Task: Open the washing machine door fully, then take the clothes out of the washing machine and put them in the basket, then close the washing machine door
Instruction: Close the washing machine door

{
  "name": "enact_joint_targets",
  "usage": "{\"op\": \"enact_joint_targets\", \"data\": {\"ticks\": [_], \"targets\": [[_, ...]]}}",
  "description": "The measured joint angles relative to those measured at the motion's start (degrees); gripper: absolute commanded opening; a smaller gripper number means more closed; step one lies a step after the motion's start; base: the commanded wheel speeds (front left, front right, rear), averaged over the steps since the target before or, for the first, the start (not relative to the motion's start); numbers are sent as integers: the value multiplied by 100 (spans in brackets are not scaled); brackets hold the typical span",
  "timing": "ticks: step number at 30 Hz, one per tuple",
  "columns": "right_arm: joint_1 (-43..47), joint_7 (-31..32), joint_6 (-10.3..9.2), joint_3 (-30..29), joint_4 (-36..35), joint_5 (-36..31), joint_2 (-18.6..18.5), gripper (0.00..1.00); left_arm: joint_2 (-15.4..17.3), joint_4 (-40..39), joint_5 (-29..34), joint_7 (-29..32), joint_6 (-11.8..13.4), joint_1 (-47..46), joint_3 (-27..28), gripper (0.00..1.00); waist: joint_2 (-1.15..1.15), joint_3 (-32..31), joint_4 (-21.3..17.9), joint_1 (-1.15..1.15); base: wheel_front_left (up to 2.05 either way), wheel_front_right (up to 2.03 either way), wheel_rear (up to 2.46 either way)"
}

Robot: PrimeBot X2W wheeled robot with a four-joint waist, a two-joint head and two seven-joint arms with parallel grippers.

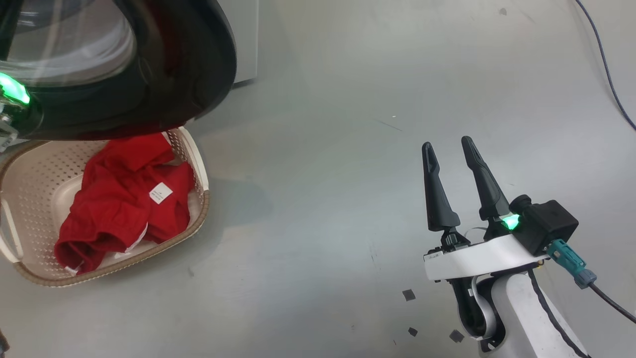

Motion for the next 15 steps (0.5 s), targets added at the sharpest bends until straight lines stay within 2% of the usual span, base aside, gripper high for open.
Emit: {"op": "enact_joint_targets", "data": {"ticks": [15], "targets": [[-180,0,-103,114,-24,142,11,100,164,469,307,-348,114,-745,21,0,0,411,-530,0,0,0,0]]}}
